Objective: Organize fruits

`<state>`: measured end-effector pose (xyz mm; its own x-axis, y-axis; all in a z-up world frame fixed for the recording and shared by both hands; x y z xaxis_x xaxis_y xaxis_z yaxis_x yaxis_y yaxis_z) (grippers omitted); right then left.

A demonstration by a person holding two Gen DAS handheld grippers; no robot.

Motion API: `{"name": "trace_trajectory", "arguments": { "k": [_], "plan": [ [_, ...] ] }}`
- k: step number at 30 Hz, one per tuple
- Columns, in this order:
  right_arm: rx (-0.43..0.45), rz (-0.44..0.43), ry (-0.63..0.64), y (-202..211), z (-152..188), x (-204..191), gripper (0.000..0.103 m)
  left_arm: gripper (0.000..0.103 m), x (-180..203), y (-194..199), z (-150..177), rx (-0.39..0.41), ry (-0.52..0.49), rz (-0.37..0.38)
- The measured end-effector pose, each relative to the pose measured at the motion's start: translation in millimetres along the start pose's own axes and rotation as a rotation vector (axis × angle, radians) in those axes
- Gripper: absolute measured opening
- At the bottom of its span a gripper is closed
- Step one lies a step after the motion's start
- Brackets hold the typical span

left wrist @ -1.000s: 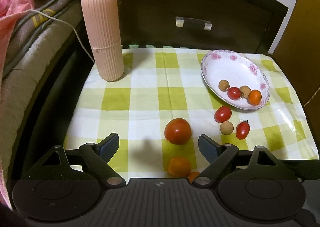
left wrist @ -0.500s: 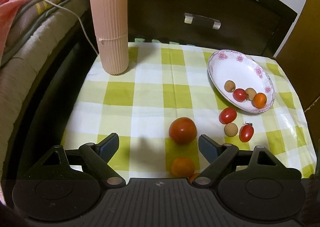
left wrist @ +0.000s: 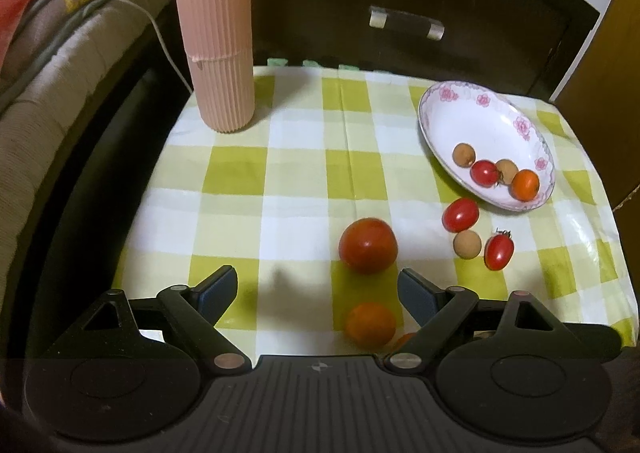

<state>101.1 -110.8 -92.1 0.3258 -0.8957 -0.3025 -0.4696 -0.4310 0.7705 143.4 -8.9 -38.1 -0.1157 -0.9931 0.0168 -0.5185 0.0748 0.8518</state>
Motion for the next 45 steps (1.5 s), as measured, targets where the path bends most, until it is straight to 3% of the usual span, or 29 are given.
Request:
{"name": "trace_trajectory", "arguments": {
  "k": [10, 19, 27, 38, 45],
  "plan": [
    [0.024, 0.070, -0.073, 32, 11, 30, 0.031, 0.091, 17, -16, 12, -0.056, -0.048, 0.014],
    [0.026, 0.109, -0.116, 43, 17, 50, 0.031, 0.079, 33, -27, 21, -0.059, -0.132, -0.027],
    [0.024, 0.126, -0.135, 46, 21, 58, 0.031, 0.048, 44, -35, 27, -0.097, -0.149, 0.002],
    [0.024, 0.143, -0.140, 48, 23, 63, 0.031, 0.043, 50, -28, 31, -0.072, -0.198, -0.007],
    [0.016, 0.152, -0.138, 49, 25, 64, 0.031, 0.044, 41, -18, 41, -0.089, -0.196, 0.030]
  ]
}}
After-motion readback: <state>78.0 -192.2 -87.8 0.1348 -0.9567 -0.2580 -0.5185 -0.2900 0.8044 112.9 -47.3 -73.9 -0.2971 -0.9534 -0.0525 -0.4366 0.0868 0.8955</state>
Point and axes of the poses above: each gripper's, at about its wrist camera, not at the fingertips, and y roughly against the way its jaws point, x to its right, z to its underside, the point moved 6 cm from there along -y, roughly the way its jaws point, and after that the axes turned 5 degrees about -z, right-handed, at the moved point
